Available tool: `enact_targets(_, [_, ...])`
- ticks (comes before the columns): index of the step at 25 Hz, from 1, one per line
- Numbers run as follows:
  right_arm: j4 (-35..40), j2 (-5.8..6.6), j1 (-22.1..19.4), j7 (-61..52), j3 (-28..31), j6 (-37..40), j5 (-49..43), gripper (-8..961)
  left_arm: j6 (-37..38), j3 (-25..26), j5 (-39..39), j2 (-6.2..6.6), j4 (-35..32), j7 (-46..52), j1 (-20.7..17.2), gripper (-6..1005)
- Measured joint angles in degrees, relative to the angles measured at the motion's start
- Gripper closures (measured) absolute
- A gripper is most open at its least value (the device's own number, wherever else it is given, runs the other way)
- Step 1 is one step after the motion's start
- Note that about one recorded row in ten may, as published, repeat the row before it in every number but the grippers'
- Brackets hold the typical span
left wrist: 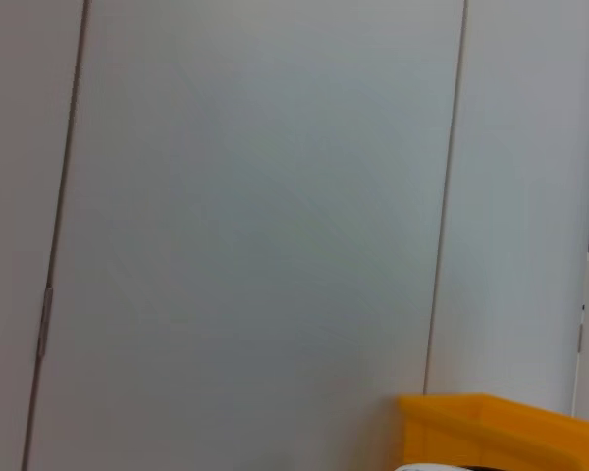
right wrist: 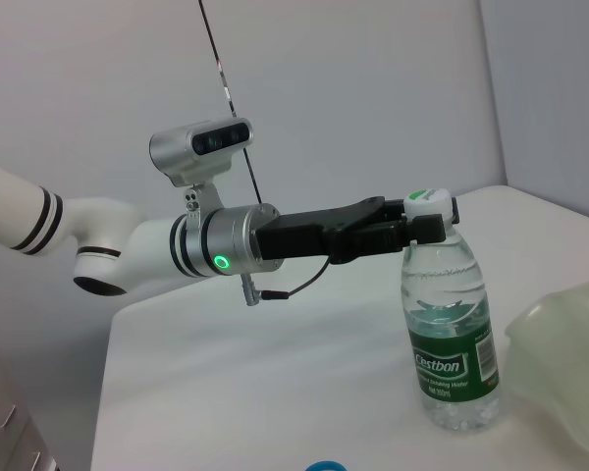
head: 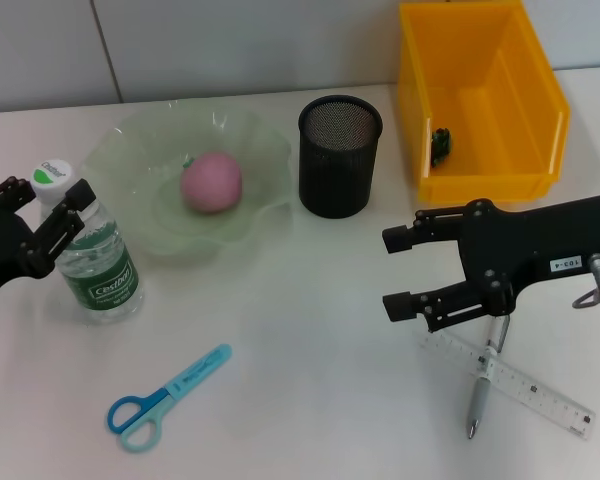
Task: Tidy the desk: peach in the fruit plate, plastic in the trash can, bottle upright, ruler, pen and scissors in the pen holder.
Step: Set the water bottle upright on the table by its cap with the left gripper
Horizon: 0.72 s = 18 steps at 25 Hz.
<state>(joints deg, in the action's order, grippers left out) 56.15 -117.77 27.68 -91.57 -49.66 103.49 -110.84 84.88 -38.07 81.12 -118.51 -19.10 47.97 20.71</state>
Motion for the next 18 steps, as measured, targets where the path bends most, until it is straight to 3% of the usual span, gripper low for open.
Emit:
enact_targets(9, [-0.6,0.04,0.2,0.0,0.0,0.0,0.0,111,0.1,-0.2,0.1,0.04,0.0,0.5,-0.1,457])
enact_targets(14, [-0.6,0.06,0.3,-0.2,-0.1,0.0,0.0,111,0.1,-0.6,0.4,0.11,-0.2,1.1,-0.1,226])
enact_targets(18, [-0.6,0.09,0.3,-0.5,-0.1,0.0,0.0,111,0.7,-0.7,0.5,0.15,-0.6,1.5,-0.2,199])
